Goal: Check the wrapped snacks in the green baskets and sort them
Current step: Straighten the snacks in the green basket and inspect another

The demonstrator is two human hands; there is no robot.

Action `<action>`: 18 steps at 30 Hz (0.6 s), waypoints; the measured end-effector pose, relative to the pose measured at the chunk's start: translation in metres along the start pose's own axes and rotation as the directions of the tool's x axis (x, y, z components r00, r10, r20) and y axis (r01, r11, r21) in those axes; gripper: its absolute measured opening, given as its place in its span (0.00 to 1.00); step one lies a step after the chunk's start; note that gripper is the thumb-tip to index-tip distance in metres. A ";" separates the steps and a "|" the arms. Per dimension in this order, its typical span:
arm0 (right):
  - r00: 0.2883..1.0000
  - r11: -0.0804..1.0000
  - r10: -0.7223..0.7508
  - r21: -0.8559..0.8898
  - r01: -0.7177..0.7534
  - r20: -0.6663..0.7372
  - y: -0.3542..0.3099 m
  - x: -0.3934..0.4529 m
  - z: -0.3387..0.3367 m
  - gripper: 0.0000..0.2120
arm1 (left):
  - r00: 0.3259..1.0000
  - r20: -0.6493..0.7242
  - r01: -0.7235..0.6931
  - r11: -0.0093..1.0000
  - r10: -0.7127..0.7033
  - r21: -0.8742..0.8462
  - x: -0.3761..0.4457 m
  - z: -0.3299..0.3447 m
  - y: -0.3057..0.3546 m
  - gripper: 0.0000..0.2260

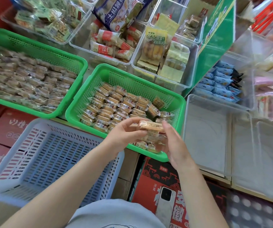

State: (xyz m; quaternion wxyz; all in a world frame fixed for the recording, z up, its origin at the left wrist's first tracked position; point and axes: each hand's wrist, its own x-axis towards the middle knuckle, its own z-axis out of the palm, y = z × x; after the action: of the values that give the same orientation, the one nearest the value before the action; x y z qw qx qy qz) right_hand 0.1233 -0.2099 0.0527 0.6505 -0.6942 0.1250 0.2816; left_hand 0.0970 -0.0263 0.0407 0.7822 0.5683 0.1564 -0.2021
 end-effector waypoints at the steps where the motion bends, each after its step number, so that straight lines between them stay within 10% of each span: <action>1: 0.999 0.999 0.003 -0.050 -0.004 -0.032 0.001 -0.002 0.002 0.17 | 1.000 0.019 -0.010 1.000 0.009 0.015 -0.003 0.001 0.001 0.14; 9: 0.966 0.955 -0.221 -0.232 0.187 -0.131 0.016 -0.018 0.008 0.24 | 0.961 -0.265 -0.084 0.996 0.084 0.012 -0.024 0.021 -0.010 0.10; 18: 0.947 0.973 -0.184 -0.182 0.139 -0.263 0.020 -0.030 -0.004 0.20 | 0.966 -0.176 -0.159 0.970 0.192 0.186 -0.038 0.027 -0.008 0.08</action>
State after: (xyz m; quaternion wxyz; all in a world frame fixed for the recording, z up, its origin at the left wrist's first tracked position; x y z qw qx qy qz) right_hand 0.0888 -0.2220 0.0528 0.5891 -0.7850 0.1344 0.1363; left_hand 0.0602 -0.0489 0.0602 0.7268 0.6614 0.1624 -0.0888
